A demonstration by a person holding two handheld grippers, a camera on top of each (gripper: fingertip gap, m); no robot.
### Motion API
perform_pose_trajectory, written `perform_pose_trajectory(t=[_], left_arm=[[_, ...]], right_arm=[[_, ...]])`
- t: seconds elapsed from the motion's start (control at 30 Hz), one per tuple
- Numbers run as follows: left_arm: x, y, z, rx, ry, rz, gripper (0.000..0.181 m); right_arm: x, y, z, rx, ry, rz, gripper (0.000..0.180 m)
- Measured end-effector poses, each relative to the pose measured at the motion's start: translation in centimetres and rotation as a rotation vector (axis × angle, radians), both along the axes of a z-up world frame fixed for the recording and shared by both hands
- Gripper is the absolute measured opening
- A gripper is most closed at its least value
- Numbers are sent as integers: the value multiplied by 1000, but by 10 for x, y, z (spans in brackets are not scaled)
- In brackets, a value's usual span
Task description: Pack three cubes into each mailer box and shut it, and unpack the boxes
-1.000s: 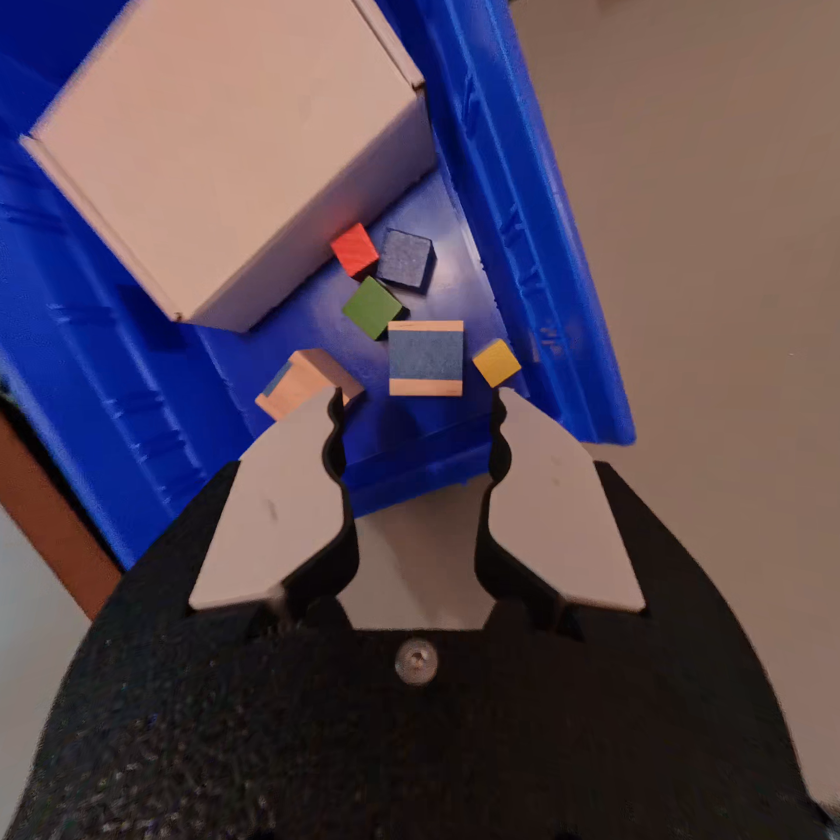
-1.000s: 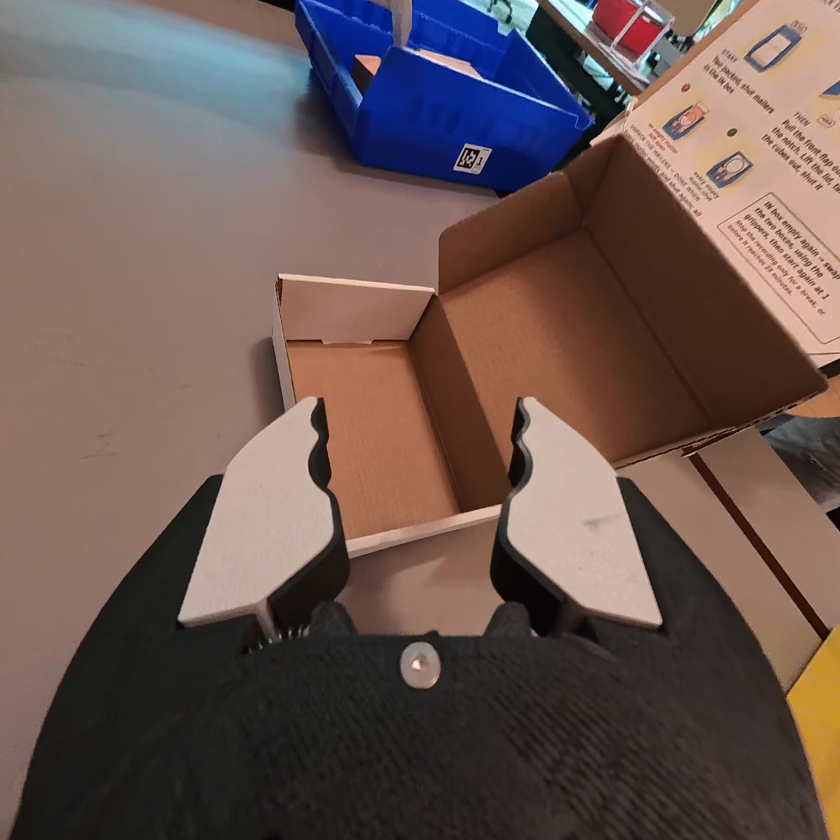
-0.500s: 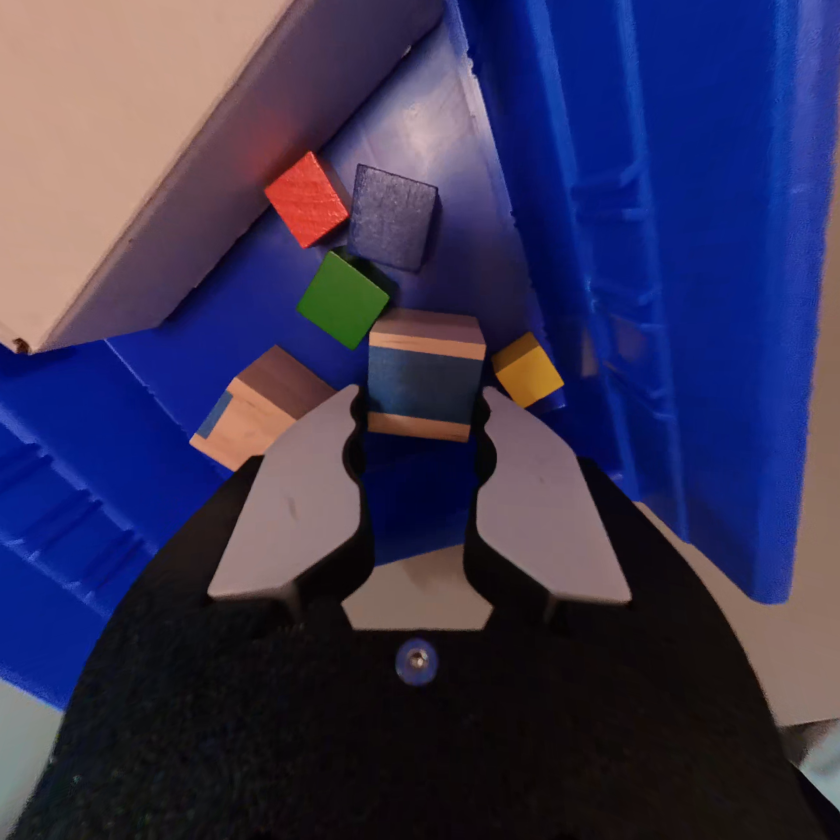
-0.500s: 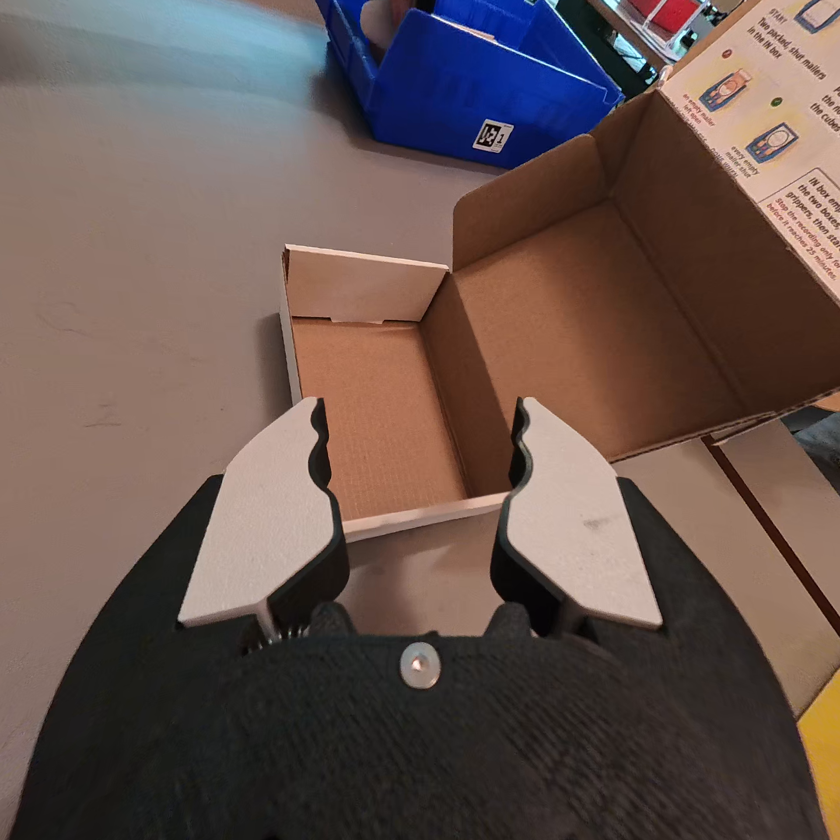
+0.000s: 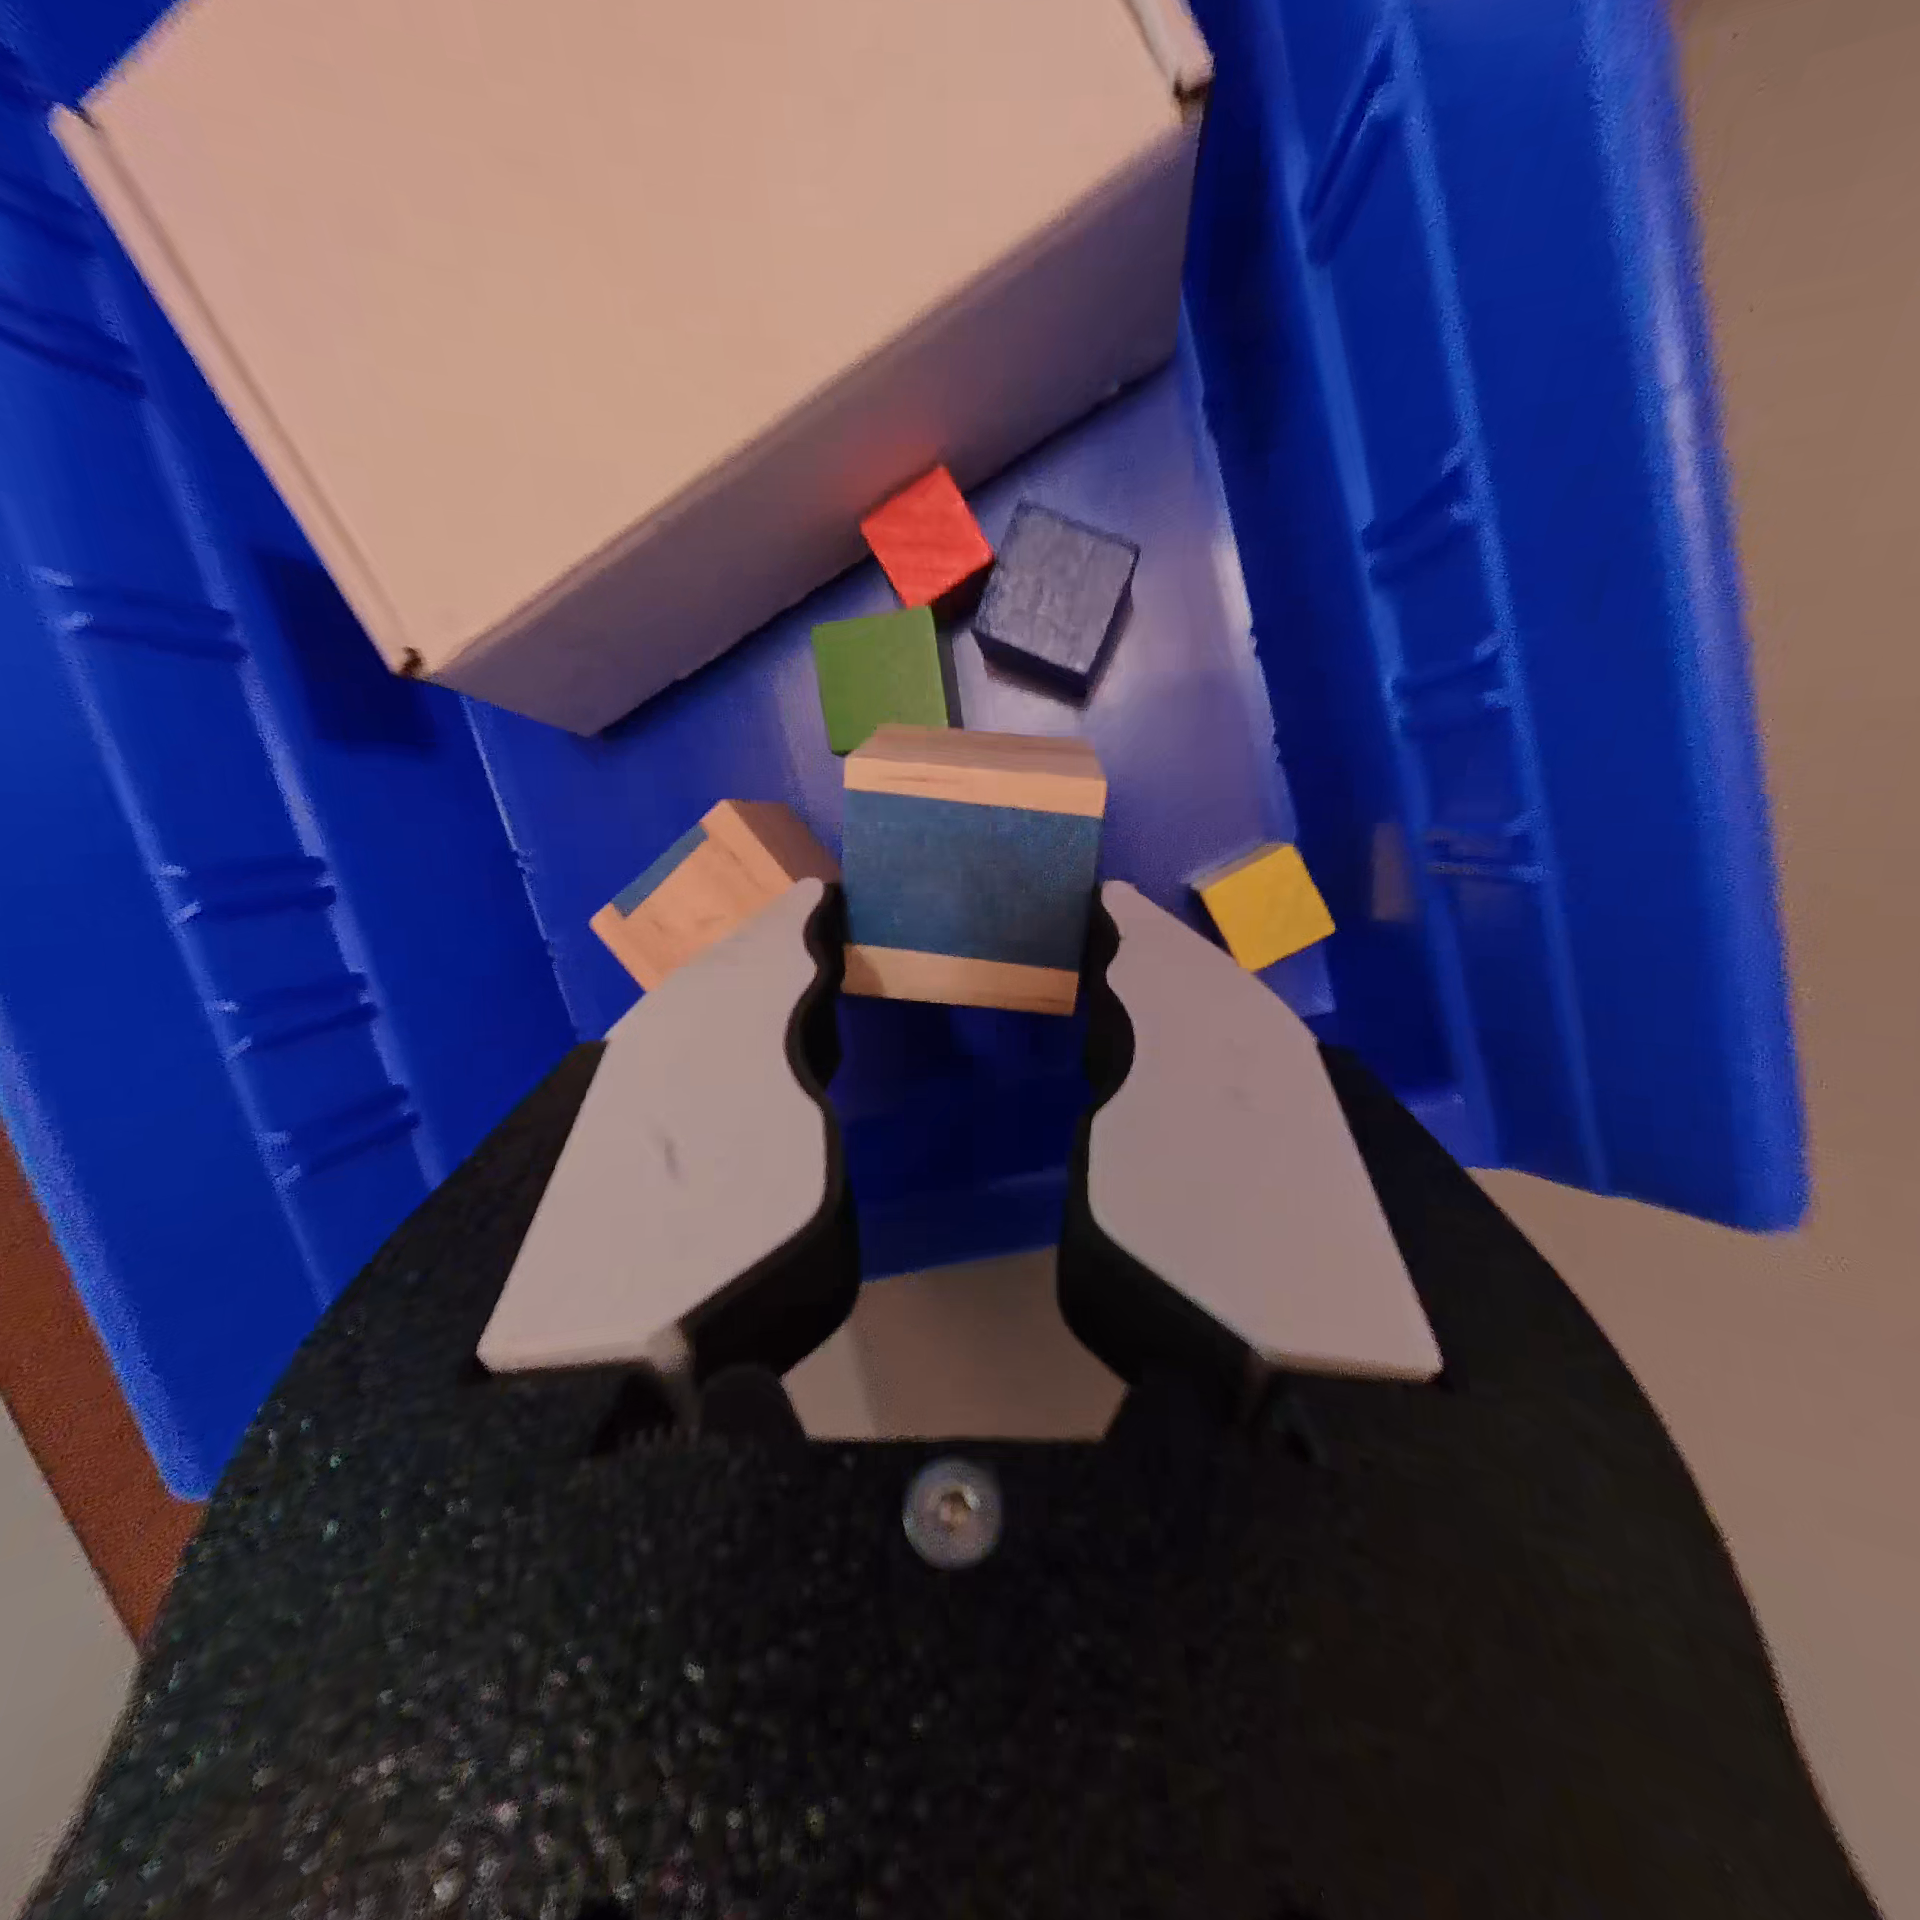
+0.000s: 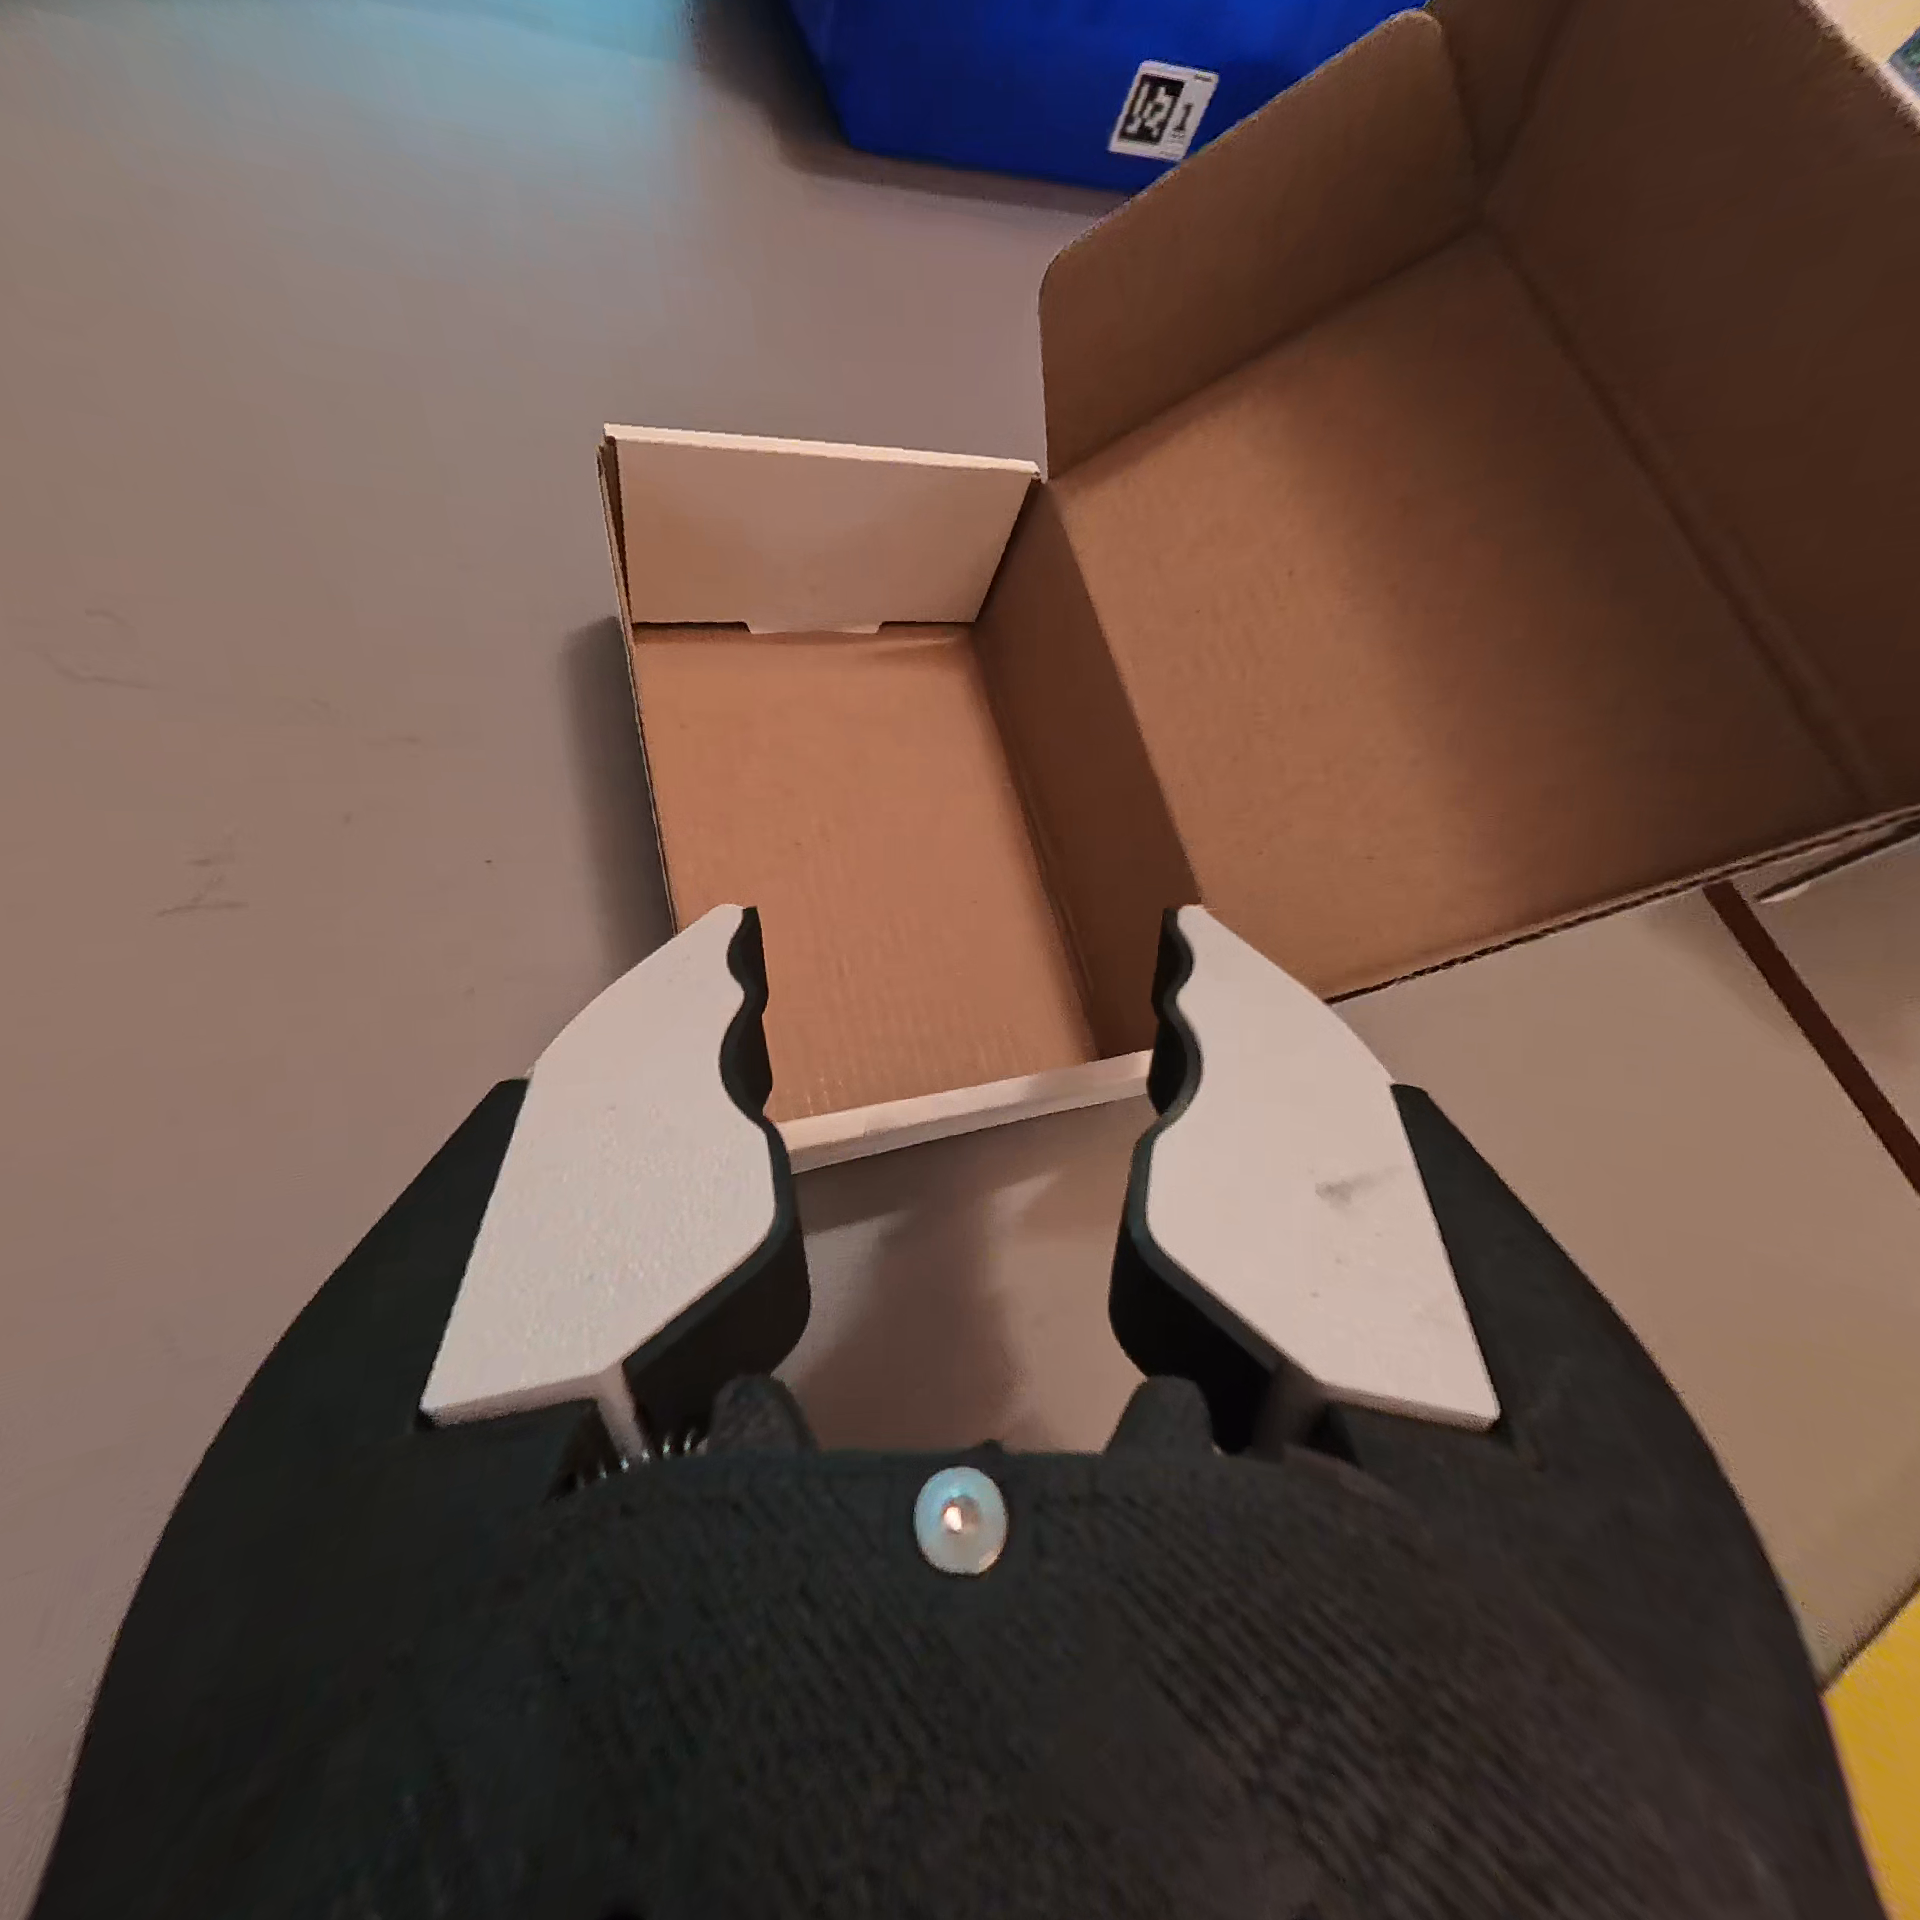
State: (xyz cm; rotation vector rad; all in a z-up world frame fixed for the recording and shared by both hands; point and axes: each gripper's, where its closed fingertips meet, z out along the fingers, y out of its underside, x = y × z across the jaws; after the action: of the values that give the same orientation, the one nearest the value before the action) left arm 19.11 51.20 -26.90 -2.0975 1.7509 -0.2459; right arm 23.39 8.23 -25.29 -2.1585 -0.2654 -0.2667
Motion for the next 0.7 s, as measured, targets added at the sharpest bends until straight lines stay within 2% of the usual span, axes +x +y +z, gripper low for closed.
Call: perform_pose_trajectory(t=[0.17, 0.43, 0.6, 0.7], left_arm=[[5, 1, 34, 11, -163, 50, 44], [0, -4, 79, 88, -297, 45, 43], [1, -20, 115, 69, -457, 43, 43], [-1, -44, 145, 65, -576, -2, 43]], right_arm=[[4, 0, -4, -15, 18, 13, 72], [17, -10, -6, -18, 28, -26, 72], [18, -10, -7, -22, 40, -40, 71], [19, -12, 2, -6, 28, -56, 72]])
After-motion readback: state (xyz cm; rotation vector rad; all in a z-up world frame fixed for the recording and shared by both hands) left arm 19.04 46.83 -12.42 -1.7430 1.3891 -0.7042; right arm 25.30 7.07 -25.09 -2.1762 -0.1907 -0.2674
